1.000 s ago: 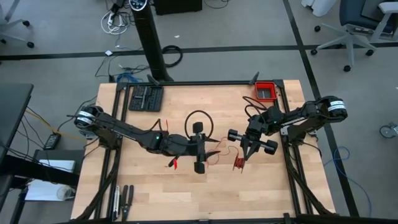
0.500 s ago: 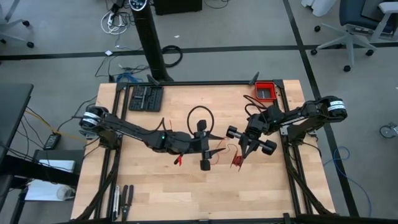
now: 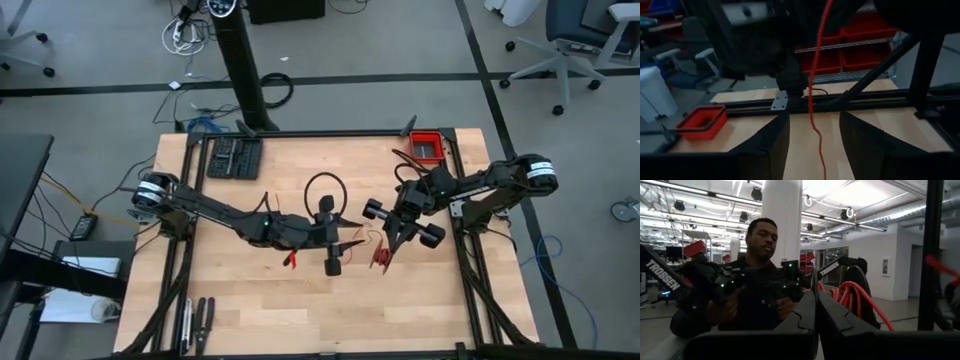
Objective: Coil cords
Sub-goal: Coil the red wire on the black spool
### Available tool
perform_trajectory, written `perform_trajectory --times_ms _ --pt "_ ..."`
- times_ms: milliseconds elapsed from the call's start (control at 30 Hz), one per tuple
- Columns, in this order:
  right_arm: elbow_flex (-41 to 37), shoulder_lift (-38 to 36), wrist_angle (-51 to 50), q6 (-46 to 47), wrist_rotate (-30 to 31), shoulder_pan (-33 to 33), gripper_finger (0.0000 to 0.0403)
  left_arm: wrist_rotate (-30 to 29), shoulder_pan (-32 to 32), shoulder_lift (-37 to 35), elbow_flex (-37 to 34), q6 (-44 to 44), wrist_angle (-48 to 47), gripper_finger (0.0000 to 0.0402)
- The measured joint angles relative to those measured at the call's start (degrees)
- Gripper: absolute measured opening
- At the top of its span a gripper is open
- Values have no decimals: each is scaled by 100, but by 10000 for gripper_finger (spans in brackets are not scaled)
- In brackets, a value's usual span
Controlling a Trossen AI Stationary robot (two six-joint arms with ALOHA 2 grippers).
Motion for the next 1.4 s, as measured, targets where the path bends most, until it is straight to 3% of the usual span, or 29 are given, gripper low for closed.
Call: perform_trajectory --times_ms 400,467,600,667,933,1133,1400 --pt "6 0 -237 -114 22 -101 6 -436 27 272 -2 -153 661 163" --pt "6 2 -283 -142 22 -105 6 -480 36 280 -2 -96 651 135" --pt "6 2 -292 -155 17 -104 6 -248 48 286 -2 33 668 23" --pt "6 2 -289 -153 17 -106 6 -142 61 286 -2 27 712 8" --pt "6 2 -185 -153 -18 -104 6 -174 74 286 -2 3 629 2" --pt "6 2 -396 -583 403 -95 6 -262 135 286 -2 -143 700 1" --pt "4 4 -154 -848 645 -93 5 243 150 334 -2 -329 495 0"
